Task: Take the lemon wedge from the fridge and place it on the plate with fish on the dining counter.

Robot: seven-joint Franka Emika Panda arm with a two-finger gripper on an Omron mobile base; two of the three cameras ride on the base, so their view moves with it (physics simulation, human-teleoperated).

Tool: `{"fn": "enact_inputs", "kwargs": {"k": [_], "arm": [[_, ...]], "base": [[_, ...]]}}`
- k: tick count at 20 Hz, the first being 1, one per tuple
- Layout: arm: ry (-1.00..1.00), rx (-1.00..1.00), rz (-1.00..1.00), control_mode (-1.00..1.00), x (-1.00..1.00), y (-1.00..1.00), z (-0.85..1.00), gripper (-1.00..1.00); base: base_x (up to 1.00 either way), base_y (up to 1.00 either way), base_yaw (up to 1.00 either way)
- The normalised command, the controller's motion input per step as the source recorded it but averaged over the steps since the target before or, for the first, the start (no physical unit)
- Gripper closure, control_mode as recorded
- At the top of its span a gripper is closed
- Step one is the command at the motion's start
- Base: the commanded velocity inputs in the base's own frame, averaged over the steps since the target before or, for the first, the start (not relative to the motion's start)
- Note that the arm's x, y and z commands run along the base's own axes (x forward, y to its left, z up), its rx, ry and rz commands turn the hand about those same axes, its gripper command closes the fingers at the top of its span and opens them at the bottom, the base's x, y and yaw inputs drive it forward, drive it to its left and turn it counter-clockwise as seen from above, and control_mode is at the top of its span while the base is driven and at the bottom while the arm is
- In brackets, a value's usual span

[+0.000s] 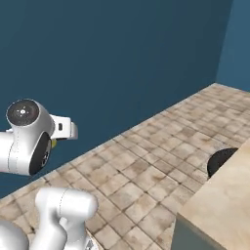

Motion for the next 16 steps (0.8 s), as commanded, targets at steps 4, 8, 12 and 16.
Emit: {"fn": "enact_inputs", "kwargs": {"k": [4,8,12,16], "arm": [[0.00,0.00,0.00,1.00,0.00,0.00,0.00,1.00],[0.00,0.00,0.00,1.00,0.00,0.00,0.00,1.00],[0.00,0.00,0.00,1.00,0.00,0.00,0.00,1.00],[0.00,0.00,0.00,1.00,0.00,0.00,0.00,1.00]], "base": [[1.00,0.57,-0.71],[1.00,0.20,-0.71],[1.00,0.49,-0.62],[1.00,0.66,-0.47]]}}
